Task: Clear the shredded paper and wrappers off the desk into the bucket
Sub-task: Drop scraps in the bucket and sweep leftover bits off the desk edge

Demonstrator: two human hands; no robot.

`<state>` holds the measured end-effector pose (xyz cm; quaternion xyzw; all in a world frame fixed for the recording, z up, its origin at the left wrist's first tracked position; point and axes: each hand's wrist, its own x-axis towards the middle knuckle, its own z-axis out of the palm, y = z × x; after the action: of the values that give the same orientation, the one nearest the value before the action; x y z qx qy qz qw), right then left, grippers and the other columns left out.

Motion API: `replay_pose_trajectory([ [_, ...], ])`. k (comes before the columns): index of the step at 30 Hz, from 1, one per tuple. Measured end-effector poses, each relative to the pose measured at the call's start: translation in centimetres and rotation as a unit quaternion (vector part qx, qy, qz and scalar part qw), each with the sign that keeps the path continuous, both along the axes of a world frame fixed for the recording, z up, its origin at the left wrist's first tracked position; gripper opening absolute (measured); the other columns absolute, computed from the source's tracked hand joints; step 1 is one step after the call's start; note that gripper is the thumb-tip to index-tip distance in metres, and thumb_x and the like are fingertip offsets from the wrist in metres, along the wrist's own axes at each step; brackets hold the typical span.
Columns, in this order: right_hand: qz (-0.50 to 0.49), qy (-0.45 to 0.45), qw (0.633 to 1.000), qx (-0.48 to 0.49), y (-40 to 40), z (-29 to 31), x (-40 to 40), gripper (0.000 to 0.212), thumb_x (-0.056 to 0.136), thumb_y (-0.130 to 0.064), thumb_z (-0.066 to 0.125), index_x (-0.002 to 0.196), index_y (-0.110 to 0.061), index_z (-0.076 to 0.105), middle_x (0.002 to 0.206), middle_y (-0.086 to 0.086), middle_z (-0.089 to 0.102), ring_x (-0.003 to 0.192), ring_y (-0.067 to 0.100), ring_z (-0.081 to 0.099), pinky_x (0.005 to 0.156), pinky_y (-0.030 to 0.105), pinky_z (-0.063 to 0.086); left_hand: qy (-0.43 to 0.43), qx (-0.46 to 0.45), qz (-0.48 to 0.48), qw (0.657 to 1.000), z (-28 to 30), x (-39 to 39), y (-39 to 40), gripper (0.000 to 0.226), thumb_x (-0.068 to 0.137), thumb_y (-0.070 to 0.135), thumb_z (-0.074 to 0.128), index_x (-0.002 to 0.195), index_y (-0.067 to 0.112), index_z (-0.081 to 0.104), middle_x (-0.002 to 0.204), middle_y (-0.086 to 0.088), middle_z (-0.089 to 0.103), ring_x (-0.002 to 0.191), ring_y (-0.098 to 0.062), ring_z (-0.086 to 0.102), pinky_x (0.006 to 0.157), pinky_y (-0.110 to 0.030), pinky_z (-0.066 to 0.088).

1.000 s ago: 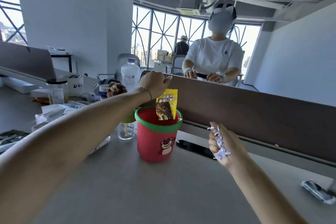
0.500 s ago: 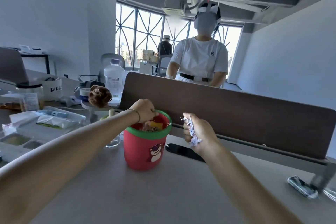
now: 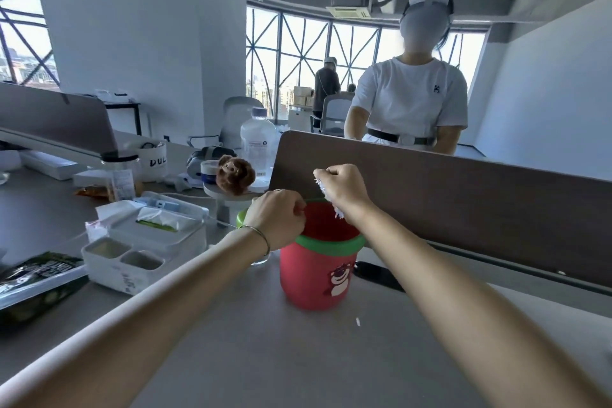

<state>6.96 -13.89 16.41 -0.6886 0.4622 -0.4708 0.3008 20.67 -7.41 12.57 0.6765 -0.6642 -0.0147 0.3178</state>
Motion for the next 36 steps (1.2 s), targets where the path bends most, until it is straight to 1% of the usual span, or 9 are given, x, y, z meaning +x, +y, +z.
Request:
replay_pose_trajectory([
  [4,-0.01,0.19,0.978,-0.088,-1.0,-0.7,1.0,0.043,0.091,-0.027,0.061,0.052,-0.009,0.058,0.05,0.008,0.062,0.05,0.021,0.062,0.056,0.031,0.045,0.004,0.016,0.01,1.0,-1.0,1.1,0.7,0.041,0.078,0.029,0.051,0.113,0.031,0.071,0.113,0.004,0.073,0.109,-0.025,0.063,0.09,-0.04,0.055],
  [9,-0.002,0.287,0.953,-0.093,-2.2,-1.4,1.3,0.047,0.086,-0.022,0.061,0.046,-0.012,0.04,0.041,0.0,0.042,0.045,0.021,0.046,0.051,0.033,0.037,-0.007,0.025,0.002,1.0,-1.5,1.1,1.5,0.045,0.076,0.035,0.043,0.112,0.032,0.069,0.109,0.005,0.071,0.112,-0.028,0.055,0.087,-0.041,0.053],
  [13,0.011,0.354,0.933,-0.062,-2.4,-1.2,0.8,0.024,0.075,-0.025,0.066,0.055,-0.013,0.07,0.05,-0.002,0.065,0.058,0.019,0.066,0.058,0.033,0.051,-0.014,0.031,-0.001,0.999,-1.3,0.9,1.9,0.048,0.075,0.036,0.04,0.114,0.033,0.068,0.109,0.006,0.071,0.111,-0.028,0.053,0.088,-0.041,0.051],
  [15,0.034,0.371,0.927,-0.045,-2.1,-1.0,0.5,0.016,0.072,-0.027,0.07,0.057,-0.02,0.074,0.054,-0.008,0.07,0.065,0.012,0.07,0.063,0.029,0.055,-0.019,0.029,-0.004,0.999,-1.2,0.9,2.0,0.05,0.075,0.036,0.039,0.115,0.033,0.069,0.109,0.005,0.071,0.112,-0.029,0.053,0.088,-0.039,0.05],
  [21,0.063,0.342,0.936,-0.054,-0.8,0.1,-2.2,0.01,0.077,-0.018,0.071,0.07,-0.02,0.077,0.065,-0.012,0.075,0.07,0.0,0.067,0.069,0.027,0.052,-0.039,0.005,-0.015,0.999,-0.8,-0.2,2.8,0.04,0.09,0.027,0.053,0.127,0.025,0.066,0.12,-0.001,0.07,0.116,-0.026,0.055,0.1,-0.035,0.038],
  [24,-0.004,0.316,0.948,-0.042,-0.9,0.1,-4.4,0.017,0.08,-0.018,0.06,0.068,-0.014,0.072,0.06,-0.006,0.074,0.065,0.012,0.072,0.07,0.033,0.059,-0.049,-0.013,-0.013,0.999,-0.8,-0.8,3.0,0.038,0.093,0.027,0.054,0.13,0.026,0.065,0.123,0.002,0.069,0.119,-0.023,0.055,0.1,-0.035,0.035],
  [28,-0.061,0.381,0.923,0.002,-1.0,-0.8,-6.8,0.022,0.078,-0.02,0.054,0.059,-0.01,0.059,0.054,0.012,0.06,0.053,0.028,0.057,0.055,0.037,0.051,-0.046,-0.006,-0.019,0.999,-1.1,-1.9,2.9,0.037,0.095,0.026,0.053,0.13,0.027,0.064,0.127,0.005,0.067,0.112,-0.018,0.052,0.082,-0.024,0.032],
  [32,-0.005,0.351,0.936,0.018,-1.0,-1.8,-6.8,0.027,0.088,-0.021,0.063,0.068,-0.006,0.072,0.068,0.001,0.076,0.067,0.018,0.072,0.066,0.031,0.053,-0.034,0.0,-0.013,0.999,-1.2,-2.1,2.9,0.035,0.094,0.026,0.052,0.125,0.029,0.067,0.126,0.006,0.068,0.115,-0.019,0.057,0.083,-0.025,0.041],
  [36,0.11,0.265,0.957,0.033,0.3,-1.1,-6.2,0.021,0.097,-0.023,0.061,0.089,-0.011,0.077,0.085,0.0,0.08,0.083,0.013,0.073,0.07,0.021,0.047,-0.033,0.009,-0.011,0.999,-1.2,-1.9,2.9,0.033,0.094,0.027,0.053,0.122,0.029,0.069,0.119,0.004,0.071,0.106,-0.018,0.064,0.08,-0.026,0.047],
])
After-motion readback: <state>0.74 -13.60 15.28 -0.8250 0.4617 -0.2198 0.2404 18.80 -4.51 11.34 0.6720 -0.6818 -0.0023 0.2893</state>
